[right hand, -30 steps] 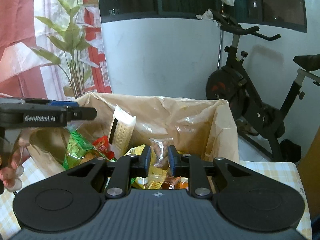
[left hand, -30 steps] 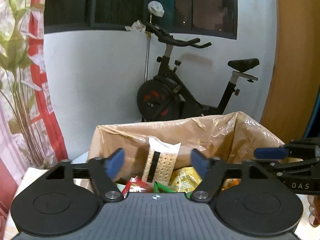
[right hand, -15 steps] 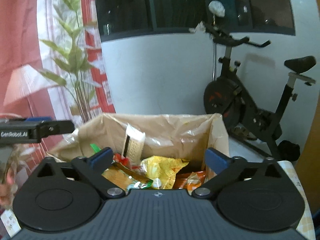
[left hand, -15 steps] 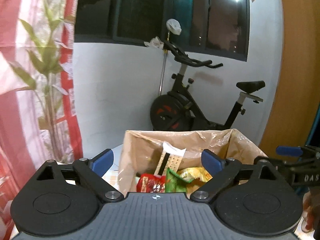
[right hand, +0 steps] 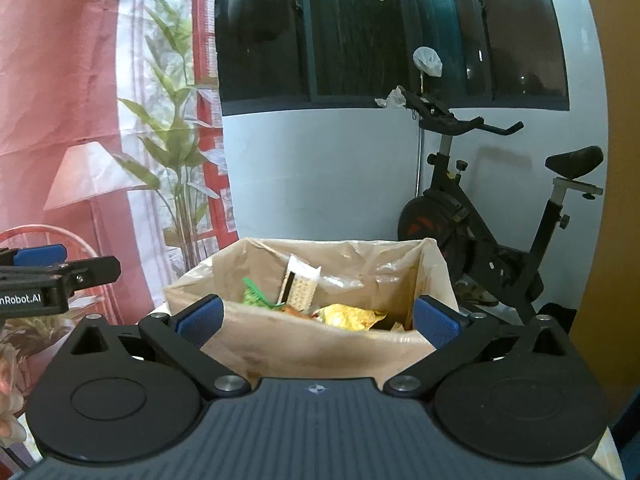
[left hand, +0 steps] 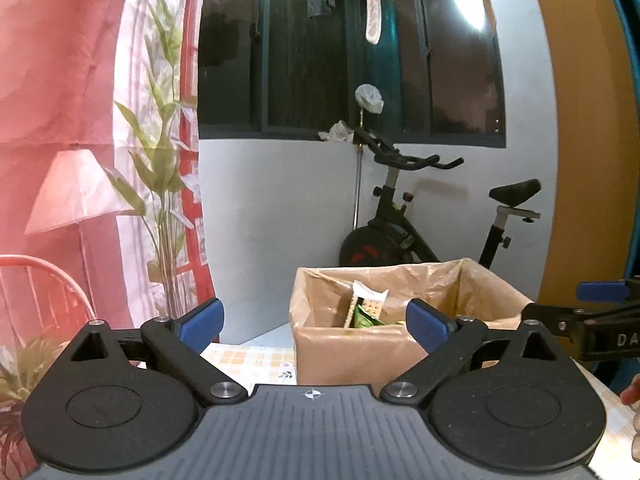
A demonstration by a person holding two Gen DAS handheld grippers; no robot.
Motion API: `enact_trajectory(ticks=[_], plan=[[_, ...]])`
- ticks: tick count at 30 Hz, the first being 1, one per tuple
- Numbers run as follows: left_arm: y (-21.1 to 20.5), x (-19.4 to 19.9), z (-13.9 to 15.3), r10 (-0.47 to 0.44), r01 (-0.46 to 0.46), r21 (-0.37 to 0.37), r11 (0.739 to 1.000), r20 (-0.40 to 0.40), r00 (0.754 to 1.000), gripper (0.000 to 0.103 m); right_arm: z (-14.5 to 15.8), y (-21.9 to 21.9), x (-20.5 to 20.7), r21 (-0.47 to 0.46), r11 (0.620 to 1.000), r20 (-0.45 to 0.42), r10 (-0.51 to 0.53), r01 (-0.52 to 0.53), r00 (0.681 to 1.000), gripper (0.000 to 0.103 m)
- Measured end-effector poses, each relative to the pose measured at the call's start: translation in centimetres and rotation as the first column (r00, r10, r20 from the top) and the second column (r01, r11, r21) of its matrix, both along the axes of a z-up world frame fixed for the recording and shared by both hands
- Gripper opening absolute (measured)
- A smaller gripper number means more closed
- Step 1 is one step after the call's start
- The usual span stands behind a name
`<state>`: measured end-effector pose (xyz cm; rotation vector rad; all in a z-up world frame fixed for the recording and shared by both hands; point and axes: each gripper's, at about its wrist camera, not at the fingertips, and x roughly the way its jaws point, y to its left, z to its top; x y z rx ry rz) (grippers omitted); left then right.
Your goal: Organize snacks
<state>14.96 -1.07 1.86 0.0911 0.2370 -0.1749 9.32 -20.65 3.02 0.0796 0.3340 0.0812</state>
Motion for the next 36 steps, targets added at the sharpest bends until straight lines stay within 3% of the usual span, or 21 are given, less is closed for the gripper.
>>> enact_trajectory(ticks=[7,15,22,36], plan=[[0.1,-5.2,1.6,-0.025,0.024,0.033,0.999,0.053,0.998,0.098,0.8,1.7,-4.7,0.010,1.000,0.015,0.005,-0.005,1.000,0.103],[0.4,-9.7,4.2,-0.005,0.004,0.014,1.000,0.109,0.994,0.098,2.6,2.8,-9.5,0.018,1.000,0.065,-0.013,0.011,0.998,0.103],[0.2,-11.5,5.2,0.013,-0.016,0.020,1.000,0.140,0.990,0.098,3.6,2.8,-11.8,0.013,0.999,0.092,-0.039,0.038,0.995,0.103],[0.6,-12.1,5.5,0.086,-0.086,-0.004,0.996,0.131,0.988,0.098,3.9,2.8,-12.7,0.023,0.999,0.106,-0.042,0.040,0.993,0.103]])
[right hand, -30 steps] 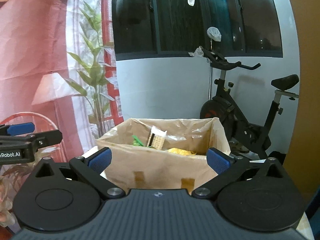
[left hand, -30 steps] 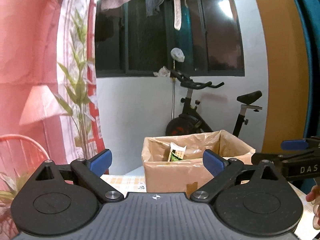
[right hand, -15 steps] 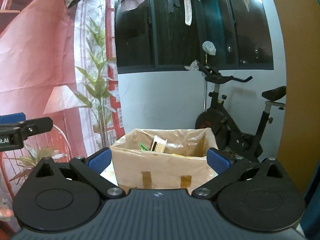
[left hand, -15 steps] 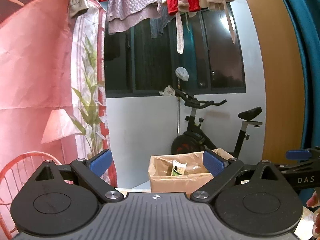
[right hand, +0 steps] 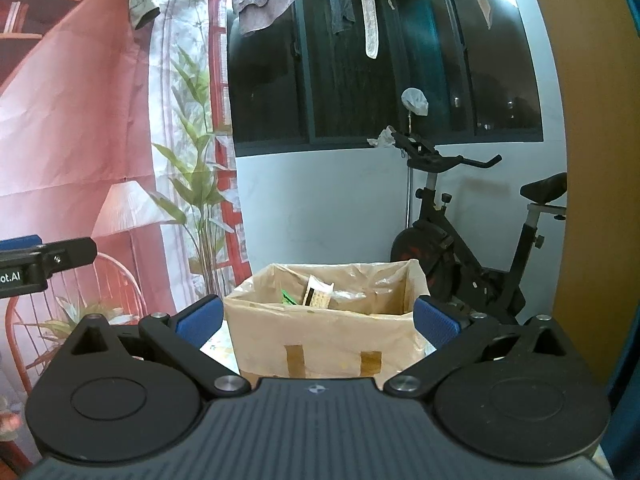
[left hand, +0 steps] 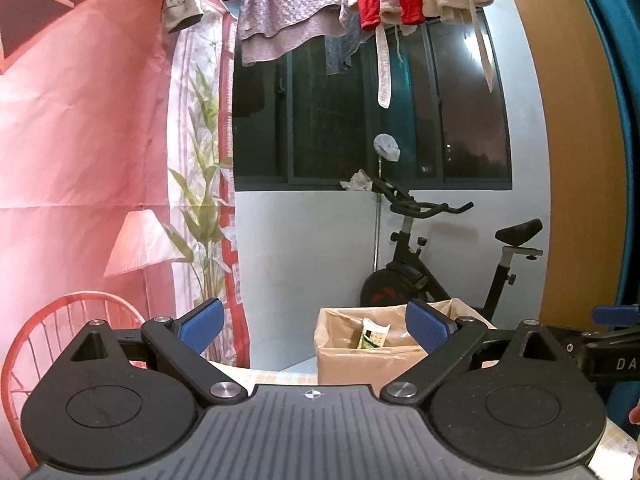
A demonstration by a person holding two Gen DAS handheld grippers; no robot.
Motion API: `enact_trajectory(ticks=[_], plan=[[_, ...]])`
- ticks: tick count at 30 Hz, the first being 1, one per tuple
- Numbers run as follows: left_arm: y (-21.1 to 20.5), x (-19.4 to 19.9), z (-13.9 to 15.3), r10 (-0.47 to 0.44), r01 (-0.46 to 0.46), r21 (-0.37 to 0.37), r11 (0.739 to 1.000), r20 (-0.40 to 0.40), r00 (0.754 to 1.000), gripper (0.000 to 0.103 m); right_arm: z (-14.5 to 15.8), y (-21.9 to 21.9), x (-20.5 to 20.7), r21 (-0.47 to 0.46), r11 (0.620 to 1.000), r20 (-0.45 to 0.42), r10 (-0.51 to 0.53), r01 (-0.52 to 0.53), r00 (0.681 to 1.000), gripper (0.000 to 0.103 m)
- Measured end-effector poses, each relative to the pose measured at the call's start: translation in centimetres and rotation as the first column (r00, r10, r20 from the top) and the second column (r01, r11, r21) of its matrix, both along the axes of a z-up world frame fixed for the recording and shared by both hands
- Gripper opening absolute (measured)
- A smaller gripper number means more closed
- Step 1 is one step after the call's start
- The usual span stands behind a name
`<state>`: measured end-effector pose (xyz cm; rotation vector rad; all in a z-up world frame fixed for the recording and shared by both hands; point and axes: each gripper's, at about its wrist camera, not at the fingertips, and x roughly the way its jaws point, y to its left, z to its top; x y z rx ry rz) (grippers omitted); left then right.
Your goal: Organize snacks
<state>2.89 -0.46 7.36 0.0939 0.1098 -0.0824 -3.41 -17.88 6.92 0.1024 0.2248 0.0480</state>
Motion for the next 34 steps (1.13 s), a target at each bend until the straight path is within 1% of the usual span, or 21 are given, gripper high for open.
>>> enact_trajectory(ticks=[8,34], plan=[[0.08,-0.27,-0.18,0.007,-0.007,-0.008,1.000,-0.003,1.000,0.098,0.01,0.11,-0.56,-0.009,1.000,0.014,-0.001,0.001,1.000,0.103],[0.51,0.10,-0.66,0.009,-0.010,-0.023,1.000,-0.022,1.000,0.098,-0.41,-0.03,-0.84,-0.009,1.000,0.004,0.001,-0.001,1.000,0.103]])
